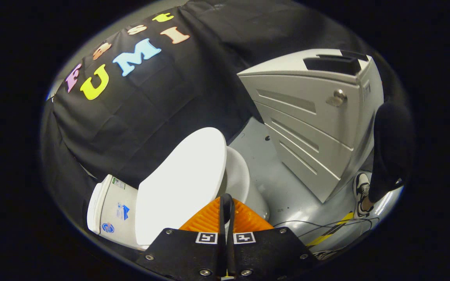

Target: Open the toilet lid.

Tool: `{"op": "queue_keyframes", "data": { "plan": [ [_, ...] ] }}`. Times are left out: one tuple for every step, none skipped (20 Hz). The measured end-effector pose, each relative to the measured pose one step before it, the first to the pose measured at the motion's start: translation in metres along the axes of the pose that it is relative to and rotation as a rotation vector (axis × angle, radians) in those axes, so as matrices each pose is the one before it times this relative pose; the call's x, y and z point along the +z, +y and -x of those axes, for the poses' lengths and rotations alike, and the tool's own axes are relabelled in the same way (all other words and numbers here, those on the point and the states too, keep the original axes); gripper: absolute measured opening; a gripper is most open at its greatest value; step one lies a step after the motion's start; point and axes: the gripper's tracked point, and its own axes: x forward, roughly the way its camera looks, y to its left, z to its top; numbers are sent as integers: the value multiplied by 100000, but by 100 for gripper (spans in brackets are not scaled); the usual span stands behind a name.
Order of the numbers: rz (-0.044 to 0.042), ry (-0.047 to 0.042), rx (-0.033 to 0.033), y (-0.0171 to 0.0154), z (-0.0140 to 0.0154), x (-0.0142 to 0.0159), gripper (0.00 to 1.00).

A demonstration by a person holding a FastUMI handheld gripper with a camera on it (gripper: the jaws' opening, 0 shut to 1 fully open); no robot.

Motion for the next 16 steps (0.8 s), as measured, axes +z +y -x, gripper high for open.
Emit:
{"op": "queue_keyframes", "data": {
  "plan": [
    [2258,-1694,-138,637,523,514,0],
    [1768,-1423,-342,609,468,579,0],
    [989,-1416,-342,580,450,423,0],
    [561,-1410,-207,524,324,506,0],
    [216,-1392,-162,374,349,207,0],
    [443,-997,2,296,203,257,0],
    [529,-963,-128,257,144,135,0],
    [921,-743,-241,251,154,173,0],
    [1736,-563,-97,219,230,127,0],
    [2062,-385,-217,331,131,304,0],
    [2313,-428,-339,405,304,313,0],
    [2768,-540,-410,444,286,403,0],
    [2924,-605,-553,397,251,324,0],
    [2900,-622,-631,496,309,494,0],
    [2819,-750,-418,556,365,427,0],
    [2351,-913,-252,523,330,577,1]
  ]
}}
